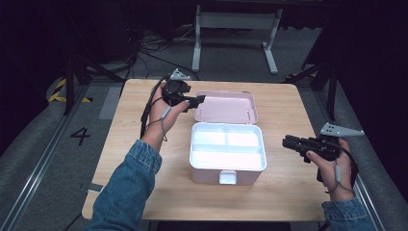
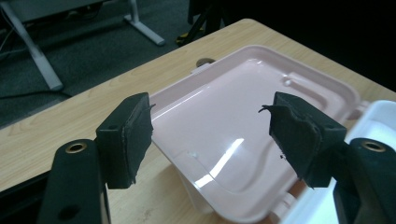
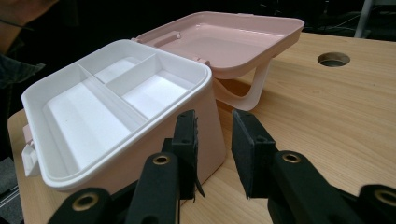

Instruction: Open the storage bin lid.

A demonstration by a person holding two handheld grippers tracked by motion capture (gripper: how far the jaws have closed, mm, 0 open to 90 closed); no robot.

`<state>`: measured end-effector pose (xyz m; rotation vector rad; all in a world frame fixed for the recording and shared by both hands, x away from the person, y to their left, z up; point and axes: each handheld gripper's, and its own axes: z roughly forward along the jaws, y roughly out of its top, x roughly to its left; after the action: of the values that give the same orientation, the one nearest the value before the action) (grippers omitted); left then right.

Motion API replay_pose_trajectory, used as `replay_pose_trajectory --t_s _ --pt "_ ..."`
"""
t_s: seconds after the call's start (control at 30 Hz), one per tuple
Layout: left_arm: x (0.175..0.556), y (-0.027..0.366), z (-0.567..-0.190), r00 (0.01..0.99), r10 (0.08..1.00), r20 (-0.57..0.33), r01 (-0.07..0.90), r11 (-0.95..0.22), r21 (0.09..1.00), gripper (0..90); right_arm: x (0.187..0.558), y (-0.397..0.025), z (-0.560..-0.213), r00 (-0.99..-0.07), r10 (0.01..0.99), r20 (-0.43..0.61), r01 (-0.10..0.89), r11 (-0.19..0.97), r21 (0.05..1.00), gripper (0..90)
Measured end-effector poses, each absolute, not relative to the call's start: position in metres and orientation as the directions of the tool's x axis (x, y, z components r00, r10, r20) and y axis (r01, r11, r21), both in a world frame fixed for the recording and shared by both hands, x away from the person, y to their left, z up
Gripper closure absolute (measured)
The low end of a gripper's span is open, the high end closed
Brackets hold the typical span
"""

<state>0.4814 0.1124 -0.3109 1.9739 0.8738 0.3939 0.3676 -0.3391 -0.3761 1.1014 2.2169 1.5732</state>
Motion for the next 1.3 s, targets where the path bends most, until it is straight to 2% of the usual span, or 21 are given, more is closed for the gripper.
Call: replay_pose_trajectory --t_s 0.3,0.67,0.87,0.97,1.1,1.3 --pt "0.433 0.144 -0.293 0.711 0.703 -0.014 0.377 -0.364 0.852 29.2 0.383 -0.336 -0.372 -0.694 0.686 0.219 0.451 0.177 0.875 65.9" --pt "0.39 0.179 -0.304 0.68 0.733 0.011 0.413 -0.396 0.82 27.5 0.394 -0.351 -0.372 -0.646 0.724 0.24 0.506 0.171 0.846 61.2" --pt "0.379 0.193 -0.319 0.667 0.745 0.028 0.448 -0.431 0.784 26.8 0.397 -0.359 -0.38 -0.615 0.752 0.236 0.537 0.179 0.824 59.7" --pt "0.38 0.197 -0.328 0.657 0.753 -0.015 0.492 -0.414 0.766 26.3 0.398 -0.36 -0.384 -0.607 0.76 0.231 0.548 0.189 0.815 58.6" --pt "0.381 0.201 -0.333 0.622 0.782 0.04 0.505 -0.44 0.743 26.1 0.398 -0.362 -0.387 -0.598 0.771 0.218 0.56 0.208 0.802 58.6" --pt "0.384 0.211 -0.349 0.595 0.804 0.014 0.573 -0.436 0.694 25.9 0.4 -0.364 -0.394 -0.582 0.781 0.229 0.587 0.208 0.782 58.5"
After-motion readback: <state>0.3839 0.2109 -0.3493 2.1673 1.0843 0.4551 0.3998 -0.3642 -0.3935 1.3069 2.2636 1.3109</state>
